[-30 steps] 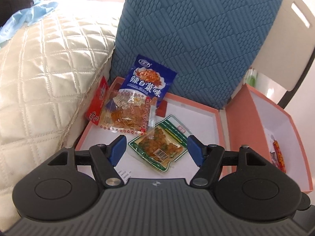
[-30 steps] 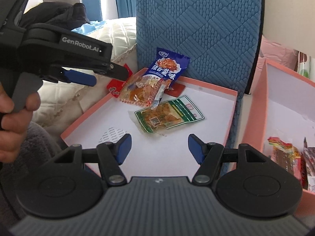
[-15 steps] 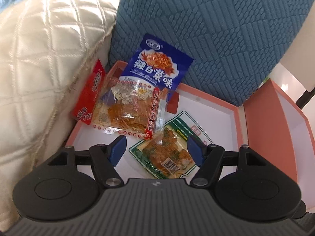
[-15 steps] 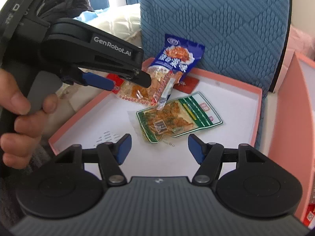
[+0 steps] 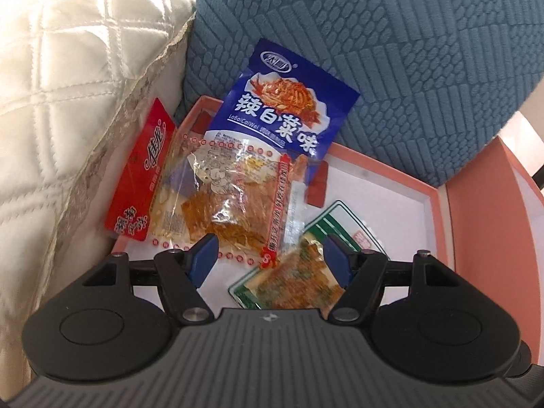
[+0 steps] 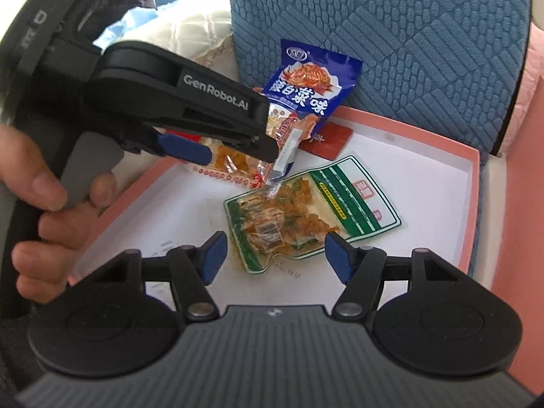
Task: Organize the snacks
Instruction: 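Lower the left tool onto the red-label strip pack while the right tool lowers onto the green-label pack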
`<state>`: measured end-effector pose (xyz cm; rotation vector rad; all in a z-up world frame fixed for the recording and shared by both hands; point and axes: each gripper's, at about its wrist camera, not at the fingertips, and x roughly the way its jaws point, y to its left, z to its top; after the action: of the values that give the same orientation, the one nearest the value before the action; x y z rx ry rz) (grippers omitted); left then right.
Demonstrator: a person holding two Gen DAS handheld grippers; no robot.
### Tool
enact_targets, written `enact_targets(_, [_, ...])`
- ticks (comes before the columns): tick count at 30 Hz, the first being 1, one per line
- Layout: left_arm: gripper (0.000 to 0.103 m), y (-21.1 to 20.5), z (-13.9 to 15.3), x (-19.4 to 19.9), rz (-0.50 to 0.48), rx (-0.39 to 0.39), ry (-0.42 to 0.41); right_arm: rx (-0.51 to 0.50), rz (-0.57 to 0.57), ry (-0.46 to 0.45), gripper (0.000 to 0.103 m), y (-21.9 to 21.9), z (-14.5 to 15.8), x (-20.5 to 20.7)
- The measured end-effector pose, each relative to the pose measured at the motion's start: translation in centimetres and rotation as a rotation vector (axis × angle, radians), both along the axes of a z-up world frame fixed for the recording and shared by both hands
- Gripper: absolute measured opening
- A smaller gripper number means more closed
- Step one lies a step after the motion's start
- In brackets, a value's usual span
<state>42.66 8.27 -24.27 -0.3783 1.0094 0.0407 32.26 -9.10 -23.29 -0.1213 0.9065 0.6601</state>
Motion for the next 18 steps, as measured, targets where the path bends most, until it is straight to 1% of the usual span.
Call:
enact_targets(1, [0.074,0.2,-0.2,0.3,0.000,-0.012,0.003,0.001,0.004,-0.001,0.066,0.1,-0.1,0.2])
enact_targets(2, [0.080,0.4,-0.4,0.5,-0.001,-0.023,0.007,-0.003,0.008,0.000,0.066,0.3,-0.3,0.5])
enact_targets(4, [0.083,0.6,-0.8,1.3,-0.002,-0.018,0.012,-0.017,0.018,0.006,0.066,0.7,-0.7,1.2])
enact_targets(5, [0.083,0.6,-0.9,1.6,-0.002,-0.005,0.017,-0.021,0.023,0.008,0.075,0.8,-0.9,1.5])
enact_targets(6, [0.083,0.6,-1.1,2.0,-0.004,0.006,0.024,-0.021,0.025,0.007,0.088,1.0,-1.1,1.7])
enact_targets(7, [0.083,0.6,-1.2,2.4,-0.008,0.007,0.030,-0.020,0.027,0.003,0.092,1.2,-1.2,1.9])
enact_targets(8, [0.083,0.6,-1.3,2.6,-0.011,0.005,0.032,-0.020,0.033,0.002,0.094,1.4,-1.4,2.2])
enact_targets(13, [0.084,1.1,-1.9,3.7,-0.021,0.014,0.058,-0.059,0.068,0.003,0.094,2.9,-2.4,3.0])
enact_targets(15, [0.088,1.6,-2.2,4.3,-0.028,-0.001,0.069,-0.083,0.085,-0.002,0.094,3.4,-2.7,3.1])
enact_targets(18, [0.089,2.2,-2.3,5.0,-0.022,0.020,0.070,-0.103,0.100,-0.023,0.094,3.7,-2.9,3.3])
